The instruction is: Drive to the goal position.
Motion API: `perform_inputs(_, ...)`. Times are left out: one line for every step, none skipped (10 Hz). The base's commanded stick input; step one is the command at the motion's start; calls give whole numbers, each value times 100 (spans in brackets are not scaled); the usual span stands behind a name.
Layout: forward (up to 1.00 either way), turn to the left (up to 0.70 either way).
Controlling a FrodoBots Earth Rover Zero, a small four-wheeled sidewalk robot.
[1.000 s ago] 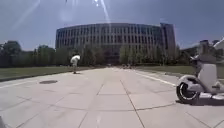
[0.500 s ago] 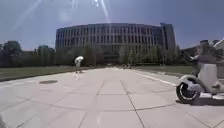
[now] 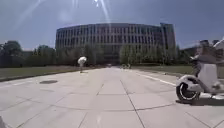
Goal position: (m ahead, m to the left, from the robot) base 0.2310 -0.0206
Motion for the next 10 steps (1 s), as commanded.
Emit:
perform_inputs(0,-6)
perform_inputs(0,-6)
perform_inputs(0,-6)
perform_inputs(0,-6)
perform_inputs(0,-6)
perform_inputs(0,-6)
perform_inputs(0,-6)
perform_inputs(0,-6)
perform_inputs(0,-6)
perform_inputs(0,-6)
